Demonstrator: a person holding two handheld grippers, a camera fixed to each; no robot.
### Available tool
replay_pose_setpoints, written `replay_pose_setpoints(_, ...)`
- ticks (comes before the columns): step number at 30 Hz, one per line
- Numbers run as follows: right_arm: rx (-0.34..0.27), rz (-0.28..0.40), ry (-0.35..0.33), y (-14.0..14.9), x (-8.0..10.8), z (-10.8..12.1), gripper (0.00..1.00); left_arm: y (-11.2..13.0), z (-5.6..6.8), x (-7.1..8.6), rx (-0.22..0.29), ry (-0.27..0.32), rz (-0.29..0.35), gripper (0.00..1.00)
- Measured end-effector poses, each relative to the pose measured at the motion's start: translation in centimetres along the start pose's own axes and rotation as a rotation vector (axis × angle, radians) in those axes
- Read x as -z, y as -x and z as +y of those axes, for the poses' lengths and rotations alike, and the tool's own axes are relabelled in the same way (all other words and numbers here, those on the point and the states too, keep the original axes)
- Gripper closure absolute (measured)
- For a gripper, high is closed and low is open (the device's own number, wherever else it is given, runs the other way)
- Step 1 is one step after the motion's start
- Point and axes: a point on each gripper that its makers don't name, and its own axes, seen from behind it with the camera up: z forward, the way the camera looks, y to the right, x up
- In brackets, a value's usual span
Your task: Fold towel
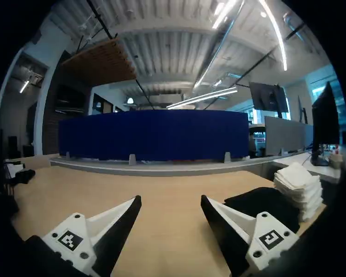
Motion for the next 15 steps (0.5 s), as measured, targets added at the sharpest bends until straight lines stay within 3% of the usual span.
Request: replay_pose_setpoints(15,0.009,0.003,0.0,-0.07,0.14,-0.08,0.0,0.11,-0.01,-0.04,0.0,0.0,0.0,0.09)
